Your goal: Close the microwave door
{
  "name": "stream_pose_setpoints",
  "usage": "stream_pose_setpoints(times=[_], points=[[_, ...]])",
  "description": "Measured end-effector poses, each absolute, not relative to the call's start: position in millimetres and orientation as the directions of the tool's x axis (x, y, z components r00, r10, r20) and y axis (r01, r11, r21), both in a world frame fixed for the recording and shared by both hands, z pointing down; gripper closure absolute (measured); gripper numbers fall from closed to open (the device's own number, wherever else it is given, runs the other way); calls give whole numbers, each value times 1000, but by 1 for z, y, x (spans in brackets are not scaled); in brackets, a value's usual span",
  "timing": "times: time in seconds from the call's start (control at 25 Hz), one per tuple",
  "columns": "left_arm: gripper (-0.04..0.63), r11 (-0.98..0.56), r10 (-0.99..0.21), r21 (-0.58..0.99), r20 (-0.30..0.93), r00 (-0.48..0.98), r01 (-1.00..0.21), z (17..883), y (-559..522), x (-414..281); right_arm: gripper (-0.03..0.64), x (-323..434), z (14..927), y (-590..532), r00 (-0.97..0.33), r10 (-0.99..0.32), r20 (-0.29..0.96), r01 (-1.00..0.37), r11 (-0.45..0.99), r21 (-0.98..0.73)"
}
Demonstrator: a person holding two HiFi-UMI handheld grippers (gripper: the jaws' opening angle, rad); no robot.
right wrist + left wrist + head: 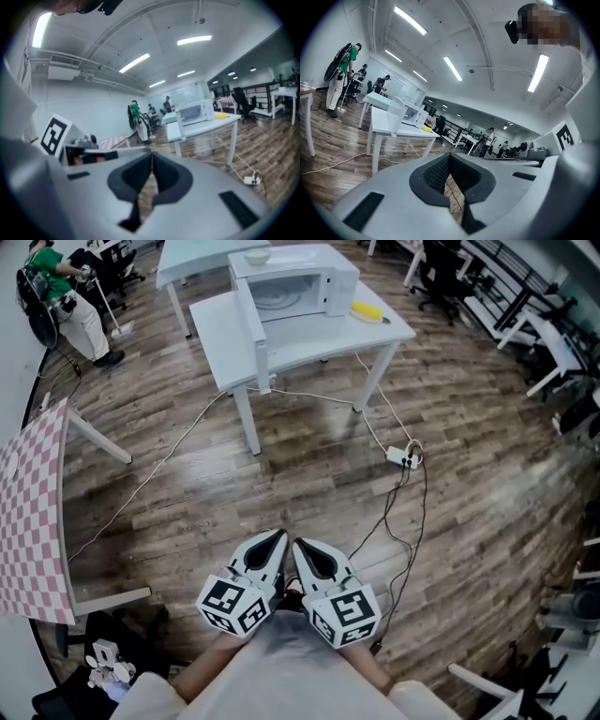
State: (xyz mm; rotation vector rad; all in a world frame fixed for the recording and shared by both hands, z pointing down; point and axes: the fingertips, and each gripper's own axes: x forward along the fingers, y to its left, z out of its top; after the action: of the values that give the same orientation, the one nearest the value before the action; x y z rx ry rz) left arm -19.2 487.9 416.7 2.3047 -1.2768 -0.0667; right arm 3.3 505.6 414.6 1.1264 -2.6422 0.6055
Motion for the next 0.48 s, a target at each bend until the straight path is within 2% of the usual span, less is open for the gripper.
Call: stream_pose_setpoints(times=[0.48], points=[[578,-434,-809,459,181,560,-775,409,418,-46,594,-21,412,438,-688,-631,359,-725,625,-290]])
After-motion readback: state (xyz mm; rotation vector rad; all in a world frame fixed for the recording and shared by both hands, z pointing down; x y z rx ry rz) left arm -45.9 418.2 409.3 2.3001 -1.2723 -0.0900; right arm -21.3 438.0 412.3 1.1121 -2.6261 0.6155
